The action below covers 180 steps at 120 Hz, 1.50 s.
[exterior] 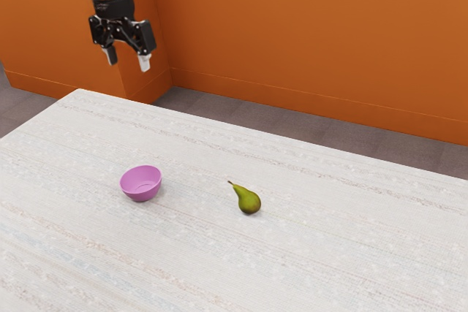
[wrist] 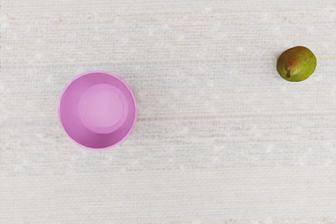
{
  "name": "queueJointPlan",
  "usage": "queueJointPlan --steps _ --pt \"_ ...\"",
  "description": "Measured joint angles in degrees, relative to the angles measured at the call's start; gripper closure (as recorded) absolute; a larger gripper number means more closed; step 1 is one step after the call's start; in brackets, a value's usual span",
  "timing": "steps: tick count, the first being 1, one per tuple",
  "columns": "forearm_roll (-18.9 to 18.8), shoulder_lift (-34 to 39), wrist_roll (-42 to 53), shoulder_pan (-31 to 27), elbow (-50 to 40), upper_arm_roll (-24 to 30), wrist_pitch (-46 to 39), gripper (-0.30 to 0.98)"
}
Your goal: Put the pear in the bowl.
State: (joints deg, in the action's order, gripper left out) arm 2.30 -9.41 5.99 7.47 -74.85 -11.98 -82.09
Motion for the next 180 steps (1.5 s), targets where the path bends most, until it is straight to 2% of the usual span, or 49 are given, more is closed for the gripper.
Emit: queueJointPlan --steps 48,64,76,102,141,180 --pt "-0.4 -3.8 -2.9 3.0 0.6 3.0 -3.9 0.0" --pt "-1.8 -8.8 -3.5 5.5 1.2 4.7 -5.4 0.0" --pt "-2.1 -12.0 -3.9 6.1 1.0 8.0 -6.2 0.0" --pt "-2.3 -20.7 -4.5 8.0 2.2 8.7 -8.3 0.0" --pt "1.3 -30.9 -0.8 8.4 2.6 8.7 -16.9 0.0" --pt "4.1 -34.5 2.6 8.5 1.7 8.7 -21.0 0.0"
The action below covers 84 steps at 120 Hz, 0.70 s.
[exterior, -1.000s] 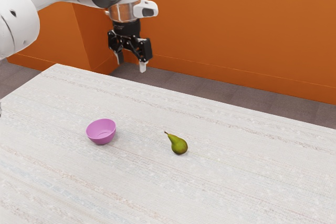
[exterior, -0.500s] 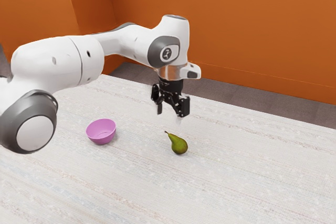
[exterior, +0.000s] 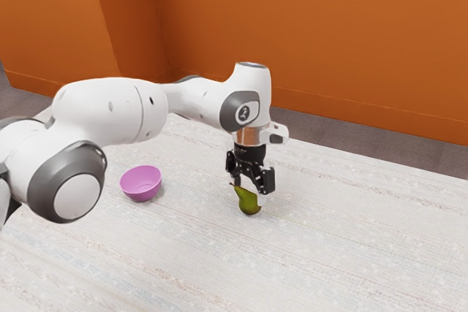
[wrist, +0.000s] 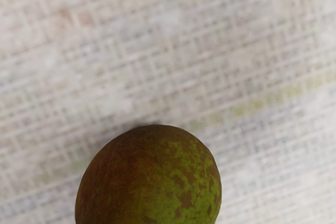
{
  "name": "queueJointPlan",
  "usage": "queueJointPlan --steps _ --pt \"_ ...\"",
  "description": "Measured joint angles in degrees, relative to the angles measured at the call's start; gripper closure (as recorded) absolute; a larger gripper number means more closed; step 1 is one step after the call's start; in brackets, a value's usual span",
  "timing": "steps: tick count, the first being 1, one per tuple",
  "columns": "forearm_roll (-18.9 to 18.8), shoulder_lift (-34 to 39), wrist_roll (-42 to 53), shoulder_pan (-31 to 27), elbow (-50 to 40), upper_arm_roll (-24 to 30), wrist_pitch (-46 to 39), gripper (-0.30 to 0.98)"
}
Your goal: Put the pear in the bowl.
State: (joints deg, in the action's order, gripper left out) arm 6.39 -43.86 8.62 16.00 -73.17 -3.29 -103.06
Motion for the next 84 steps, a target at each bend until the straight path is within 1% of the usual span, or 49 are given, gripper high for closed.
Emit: queueJointPlan --steps 46,84 --pt "1.3 0.0 2.2 0.6 -3.4 0.0 -1.9 0.01" --pt "1.4 -0.4 3.2 0.5 -4.1 0.0 -3.6 0.17"
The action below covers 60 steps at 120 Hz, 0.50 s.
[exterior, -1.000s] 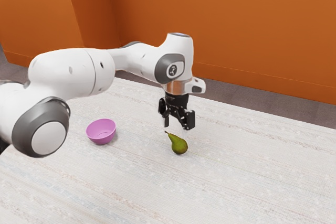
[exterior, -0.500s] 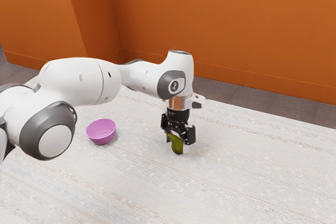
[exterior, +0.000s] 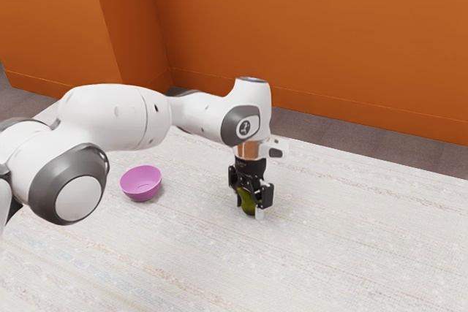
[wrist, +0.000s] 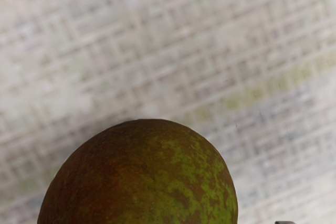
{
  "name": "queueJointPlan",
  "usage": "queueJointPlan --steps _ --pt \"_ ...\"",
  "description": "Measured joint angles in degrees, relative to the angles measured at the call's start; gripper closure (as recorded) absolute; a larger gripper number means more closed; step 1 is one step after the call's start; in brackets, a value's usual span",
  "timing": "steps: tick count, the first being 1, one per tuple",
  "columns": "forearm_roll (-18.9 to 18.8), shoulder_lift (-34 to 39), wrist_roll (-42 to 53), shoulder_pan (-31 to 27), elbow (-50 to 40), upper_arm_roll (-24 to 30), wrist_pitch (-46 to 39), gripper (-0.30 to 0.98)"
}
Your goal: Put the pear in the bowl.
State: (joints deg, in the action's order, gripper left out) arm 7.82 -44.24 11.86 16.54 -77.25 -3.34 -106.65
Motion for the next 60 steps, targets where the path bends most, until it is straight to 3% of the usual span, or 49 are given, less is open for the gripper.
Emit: queueJointPlan --steps 60 --pt "-0.5 0.3 0.6 0.0 0.1 0.0 -1.3 0.47"
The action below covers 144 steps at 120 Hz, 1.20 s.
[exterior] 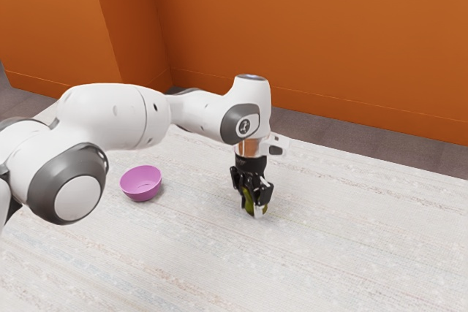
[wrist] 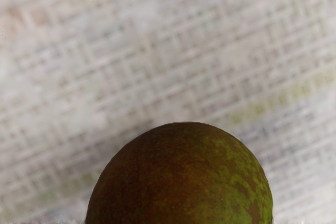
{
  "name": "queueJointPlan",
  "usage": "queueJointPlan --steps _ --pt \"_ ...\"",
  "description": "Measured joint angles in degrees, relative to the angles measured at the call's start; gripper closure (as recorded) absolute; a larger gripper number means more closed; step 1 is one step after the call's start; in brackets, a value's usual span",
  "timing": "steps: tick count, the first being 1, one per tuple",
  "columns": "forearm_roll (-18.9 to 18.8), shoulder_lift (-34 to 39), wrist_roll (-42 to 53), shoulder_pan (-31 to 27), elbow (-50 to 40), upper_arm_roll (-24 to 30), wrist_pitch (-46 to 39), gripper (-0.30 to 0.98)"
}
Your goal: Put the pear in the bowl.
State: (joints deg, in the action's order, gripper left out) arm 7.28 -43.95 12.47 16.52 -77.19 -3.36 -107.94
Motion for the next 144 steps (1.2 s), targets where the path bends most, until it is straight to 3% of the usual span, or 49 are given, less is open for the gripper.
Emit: queueJointPlan --steps 40,61,78,100,144 --pt "-1.6 3.6 -0.6 -0.2 0.0 -0.1 0.0 0.66" --pt "-3.0 8.4 -1.3 -2.5 -4.3 -0.4 -0.2 0.78" --pt "-2.5 12.8 -1.0 -5.3 -8.9 -0.5 0.1 0.65" --pt "-3.8 17.8 -0.5 -9.1 -13.6 -0.5 0.2 0.67" --pt "-6.5 19.6 1.5 -18.8 -18.2 -0.5 0.7 0.69"
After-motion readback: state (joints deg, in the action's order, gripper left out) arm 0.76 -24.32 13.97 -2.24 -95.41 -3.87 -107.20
